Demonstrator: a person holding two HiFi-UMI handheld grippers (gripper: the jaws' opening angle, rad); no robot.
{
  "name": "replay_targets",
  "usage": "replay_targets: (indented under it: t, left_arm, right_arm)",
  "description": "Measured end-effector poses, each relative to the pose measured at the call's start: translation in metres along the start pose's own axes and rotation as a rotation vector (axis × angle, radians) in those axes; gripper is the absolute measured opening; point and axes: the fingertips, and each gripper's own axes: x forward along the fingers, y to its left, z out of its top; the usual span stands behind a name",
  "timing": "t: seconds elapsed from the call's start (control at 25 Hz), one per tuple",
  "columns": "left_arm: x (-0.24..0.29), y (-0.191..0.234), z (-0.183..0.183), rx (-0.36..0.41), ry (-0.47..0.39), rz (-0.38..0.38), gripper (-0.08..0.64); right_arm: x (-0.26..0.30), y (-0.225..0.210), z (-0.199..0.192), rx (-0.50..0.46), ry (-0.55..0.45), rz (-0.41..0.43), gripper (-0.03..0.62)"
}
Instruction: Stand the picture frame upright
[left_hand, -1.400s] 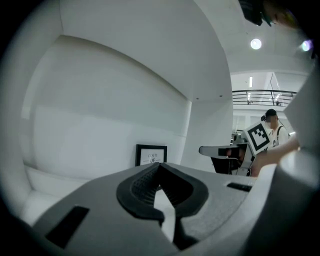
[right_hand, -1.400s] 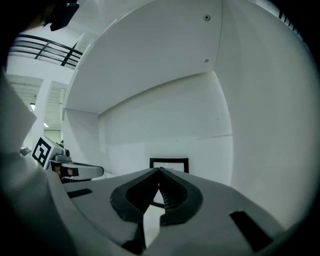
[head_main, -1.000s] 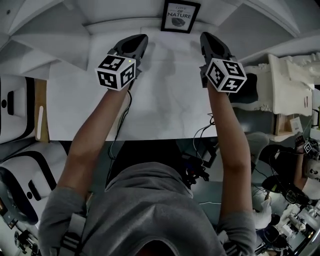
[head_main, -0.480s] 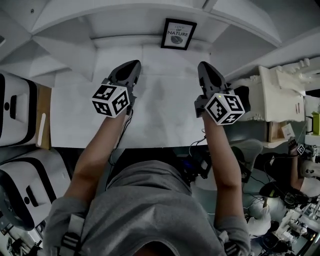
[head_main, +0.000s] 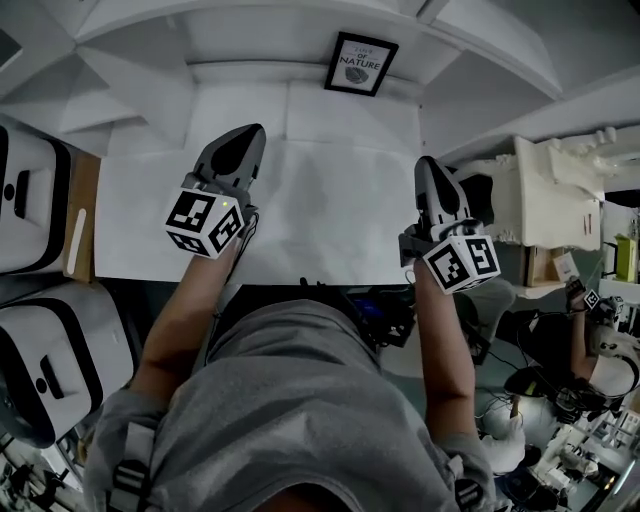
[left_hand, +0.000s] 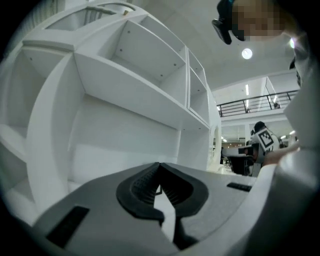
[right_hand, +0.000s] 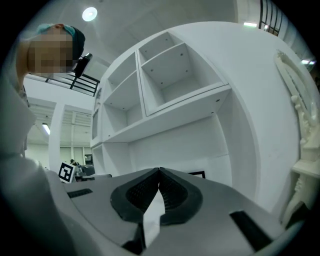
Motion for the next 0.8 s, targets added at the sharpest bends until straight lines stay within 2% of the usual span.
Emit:
replay_targets:
  t: [0.12,0.28,0.52,0.8]
  left_arm:
    - [-0.015,0.004,0.000,0.048,0.004,0.027,0.006]
    - [-0.029,0.012,-0.002,0.025,0.005,0.039,0.008]
    - [-0.047,0.018,-0.009,0.063,0.042,0.035,0.006]
    - [-0.062,0.012,-0.005,0.046,0.012,0.081,0.006]
  right_arm:
    - [-0.015,0.007,0.000,-0.008,-0.003,-0.003,0.028]
    - [-0.028,0.009,0.002,-0.026,-0.016,-0.014,0.028]
    - [-0.045,0.010,0.012,0.017,-0.044,-0.008,0.026]
    - [-0.055,0.011,0.022,-0.008,-0.080,-0.040,0.026]
